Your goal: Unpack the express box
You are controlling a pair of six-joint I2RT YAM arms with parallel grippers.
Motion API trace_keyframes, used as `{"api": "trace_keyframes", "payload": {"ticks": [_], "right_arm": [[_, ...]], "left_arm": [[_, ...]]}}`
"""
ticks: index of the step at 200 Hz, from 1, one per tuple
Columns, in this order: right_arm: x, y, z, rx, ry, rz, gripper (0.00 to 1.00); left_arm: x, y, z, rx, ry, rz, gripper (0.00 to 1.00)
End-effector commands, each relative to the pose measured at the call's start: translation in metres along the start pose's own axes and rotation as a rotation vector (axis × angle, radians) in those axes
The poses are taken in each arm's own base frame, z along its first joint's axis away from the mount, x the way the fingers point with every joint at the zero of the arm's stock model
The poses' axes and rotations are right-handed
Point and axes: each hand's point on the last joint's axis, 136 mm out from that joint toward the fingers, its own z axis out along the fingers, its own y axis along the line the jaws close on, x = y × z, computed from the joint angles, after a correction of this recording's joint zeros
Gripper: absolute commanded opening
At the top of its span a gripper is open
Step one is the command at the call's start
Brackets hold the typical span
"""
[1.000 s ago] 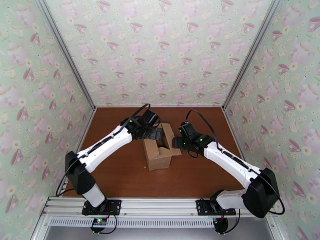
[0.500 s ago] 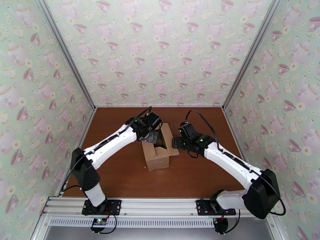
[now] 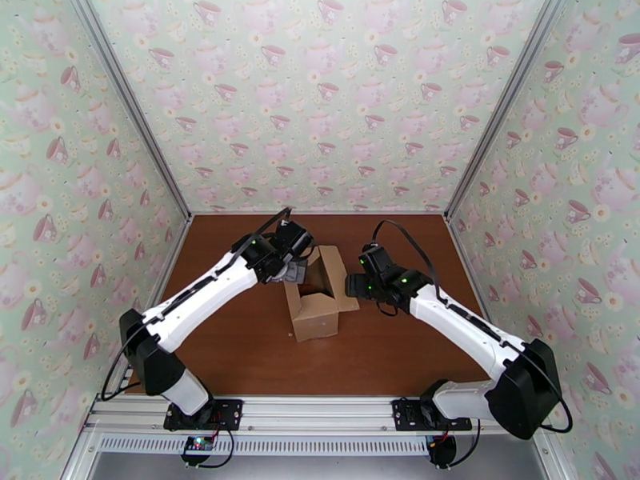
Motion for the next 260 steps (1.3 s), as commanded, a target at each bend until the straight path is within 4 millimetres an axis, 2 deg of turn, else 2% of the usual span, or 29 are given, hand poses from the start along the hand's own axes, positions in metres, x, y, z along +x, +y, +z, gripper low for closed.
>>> {"api": "trace_keyframes", "payload": {"ticks": [1,43,142,204,230,260], "right_arm": [[0.005,-0.002,-0.005,0.005,0.015,-0.009,0.80],[0.005,-0.002,-0.003,0.004,0.022,-0.012,0.80],[0.002,0.005,0.004,-0.003,0.045,-0.023,0.80],[0.001,0.009,0.010,-0.001,0.060,-0.028,0.80],[-0.003,0.013,0.013,-0.008,0.059,-0.030,0.80],[-0.010,0.021,0.019,-0.026,0.054,-0.035,0.80]], "left_arm": [[0.005,0.021,-0.009,-0.038,-0.010,-0.018,1.00],[0.015,0.038,-0.011,-0.041,-0.003,-0.053,1.00],[0.051,0.057,0.014,0.005,0.056,-0.151,1.00],[0.079,0.059,0.040,0.024,0.126,-0.183,1.00],[0.090,0.055,0.052,0.036,0.153,-0.195,1.00],[0.100,0.041,0.061,0.097,0.178,-0.227,1.00]]}}
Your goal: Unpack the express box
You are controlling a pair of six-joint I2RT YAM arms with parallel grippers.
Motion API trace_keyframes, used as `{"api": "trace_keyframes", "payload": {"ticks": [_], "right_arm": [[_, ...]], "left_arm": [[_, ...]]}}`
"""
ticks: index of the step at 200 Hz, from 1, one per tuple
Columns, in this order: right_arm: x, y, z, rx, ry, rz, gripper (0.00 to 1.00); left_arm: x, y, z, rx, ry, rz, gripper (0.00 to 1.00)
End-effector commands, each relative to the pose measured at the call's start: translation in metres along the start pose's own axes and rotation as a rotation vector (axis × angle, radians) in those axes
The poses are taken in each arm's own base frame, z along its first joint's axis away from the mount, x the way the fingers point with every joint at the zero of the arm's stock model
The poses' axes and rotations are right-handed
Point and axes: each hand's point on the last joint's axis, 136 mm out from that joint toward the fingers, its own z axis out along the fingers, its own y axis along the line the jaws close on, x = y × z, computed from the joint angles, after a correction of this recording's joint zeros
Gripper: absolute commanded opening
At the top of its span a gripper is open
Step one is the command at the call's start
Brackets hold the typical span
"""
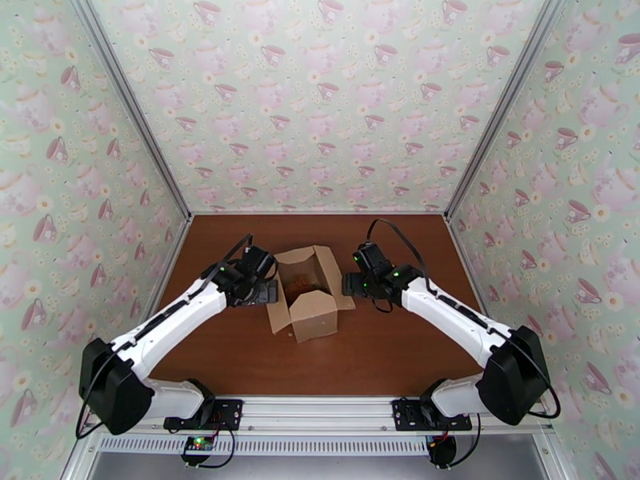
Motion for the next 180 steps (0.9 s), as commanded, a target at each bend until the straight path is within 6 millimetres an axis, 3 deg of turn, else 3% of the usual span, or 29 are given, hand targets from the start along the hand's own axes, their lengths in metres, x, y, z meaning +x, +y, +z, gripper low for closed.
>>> {"api": "trace_keyframes", "payload": {"ticks": [1,45,180], "right_arm": [[-0.008,0.013,0.002,-0.038,0.002,-0.020,0.80],[-0.025,0.029,0.013,-0.068,0.001,-0.045,0.80],[-0.074,0.078,0.047,-0.176,0.002,-0.234,0.80]], "left_arm": [[0.011,-0.012,0.007,0.076,0.039,-0.033,1.00],[0.022,-0.023,0.006,0.120,0.048,-0.043,1.00],[0.061,-0.064,-0.022,0.213,0.060,-0.021,1.00]]}}
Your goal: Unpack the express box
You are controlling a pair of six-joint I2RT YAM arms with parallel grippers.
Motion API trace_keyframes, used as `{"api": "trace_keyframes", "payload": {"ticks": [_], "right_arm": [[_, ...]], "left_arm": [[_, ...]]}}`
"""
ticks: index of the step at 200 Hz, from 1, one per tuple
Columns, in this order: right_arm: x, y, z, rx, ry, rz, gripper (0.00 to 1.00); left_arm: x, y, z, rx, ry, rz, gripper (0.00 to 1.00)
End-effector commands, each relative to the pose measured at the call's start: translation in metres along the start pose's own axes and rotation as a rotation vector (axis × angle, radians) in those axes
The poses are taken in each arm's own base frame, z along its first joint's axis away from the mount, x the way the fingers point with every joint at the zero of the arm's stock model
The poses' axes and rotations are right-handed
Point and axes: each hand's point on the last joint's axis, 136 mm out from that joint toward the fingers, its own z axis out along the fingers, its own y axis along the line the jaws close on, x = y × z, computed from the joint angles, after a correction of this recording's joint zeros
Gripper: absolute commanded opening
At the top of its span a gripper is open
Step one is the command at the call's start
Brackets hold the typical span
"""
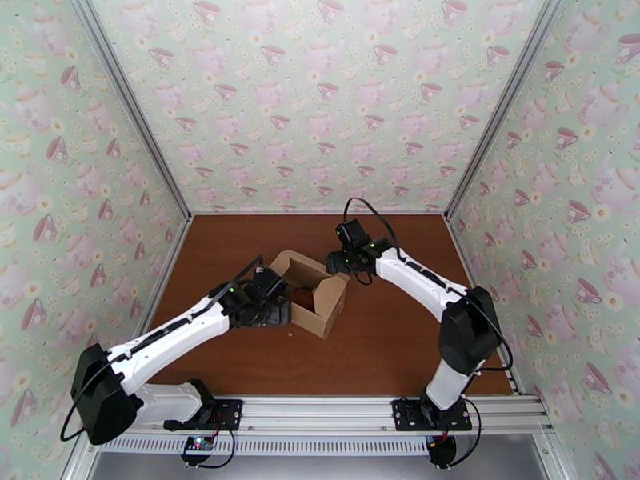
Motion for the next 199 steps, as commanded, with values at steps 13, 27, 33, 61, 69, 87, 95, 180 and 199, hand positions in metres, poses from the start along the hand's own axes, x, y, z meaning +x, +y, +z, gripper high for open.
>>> {"api": "trace_keyframes", "payload": {"ticks": [13,27,33,61,69,87,95,180,199], "right_arm": [[-0.010,0.035,0.008,-0.126,0.013,-0.076,0.80],[-0.020,0.037,0.007,-0.126,-0.010,-0.088,0.80],[-0.026,0.038,0.005,-0.124,-0.023,-0.092,0.80],[-0.052,0.037,-0.016,-0.113,-0.101,-0.100,0.81],[-0.060,0.036,-0.026,-0.112,-0.129,-0.101,0.82],[-0.073,0.035,-0.043,-0.108,-0.174,-0.107,0.82],[-0.077,0.035,-0.050,-0.113,-0.189,-0.109,0.83],[-0.070,0.025,-0.113,-0.127,-0.307,-0.026,0.84],[-0.059,0.025,-0.123,-0.125,-0.315,-0.011,0.84]], "left_arm": [[-0.002,-0.020,-0.007,0.080,-0.023,-0.031,1.00],[-0.002,-0.023,-0.013,0.089,-0.034,-0.025,1.00],[-0.002,-0.024,-0.016,0.096,-0.039,-0.020,1.00],[0.001,-0.017,-0.037,0.118,-0.063,-0.023,1.00],[0.002,-0.015,-0.044,0.135,-0.069,-0.033,1.00],[0.007,-0.011,-0.058,0.173,-0.069,-0.039,1.00],[0.009,-0.007,-0.063,0.169,-0.067,-0.038,0.99],[-0.028,0.011,-0.097,0.042,-0.173,0.038,1.00],[-0.044,0.006,-0.091,-0.003,-0.184,0.084,1.00]]}}
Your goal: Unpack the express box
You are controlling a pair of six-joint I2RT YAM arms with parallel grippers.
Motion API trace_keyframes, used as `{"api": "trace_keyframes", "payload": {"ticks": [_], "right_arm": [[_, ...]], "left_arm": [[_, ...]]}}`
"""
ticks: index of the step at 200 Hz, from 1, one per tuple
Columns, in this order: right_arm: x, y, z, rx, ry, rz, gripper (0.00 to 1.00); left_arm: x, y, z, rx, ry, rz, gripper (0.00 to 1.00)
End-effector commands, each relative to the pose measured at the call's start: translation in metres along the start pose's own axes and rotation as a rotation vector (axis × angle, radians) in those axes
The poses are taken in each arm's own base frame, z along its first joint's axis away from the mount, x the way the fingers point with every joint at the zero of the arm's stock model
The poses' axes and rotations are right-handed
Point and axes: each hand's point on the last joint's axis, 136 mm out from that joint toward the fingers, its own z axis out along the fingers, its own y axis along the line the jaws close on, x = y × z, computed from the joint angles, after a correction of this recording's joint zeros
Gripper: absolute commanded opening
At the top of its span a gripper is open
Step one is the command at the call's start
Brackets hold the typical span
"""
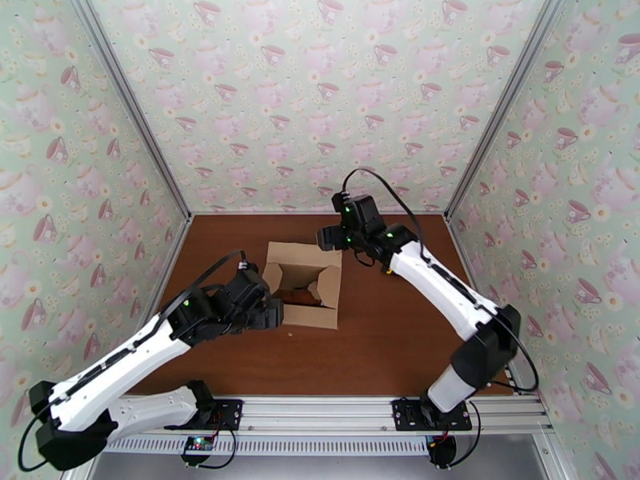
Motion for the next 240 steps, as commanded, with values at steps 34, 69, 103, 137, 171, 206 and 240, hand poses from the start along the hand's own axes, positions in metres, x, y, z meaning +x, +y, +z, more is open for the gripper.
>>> {"api": "trace_keyframes", "payload": {"ticks": [34,69,103,137,171,206,240], "right_arm": [[0.035,0.011,-0.023,0.059,0.001,0.016,0.84],[0.069,0.012,-0.023,0.089,0.040,0.050,0.84],[0.097,0.012,-0.016,0.112,0.082,0.062,0.84],[0.118,0.010,-0.007,0.130,0.129,0.059,0.84],[0.134,0.005,-0.002,0.153,0.164,0.055,0.84],[0.149,-0.002,0.000,0.186,0.200,0.048,0.83],[0.154,-0.006,0.000,0.200,0.211,0.047,0.83]], "left_arm": [[-0.040,-0.003,0.031,-0.129,-0.035,0.138,1.00],[-0.052,-0.002,0.049,-0.161,-0.042,0.155,1.00],[-0.056,-0.003,0.063,-0.177,-0.034,0.173,0.99],[-0.057,0.006,0.071,-0.220,-0.030,0.173,0.99],[-0.061,0.018,0.066,-0.244,-0.043,0.151,0.99],[-0.069,0.033,0.055,-0.270,-0.066,0.132,0.99],[-0.075,0.046,0.041,-0.284,-0.095,0.108,1.00]]}}
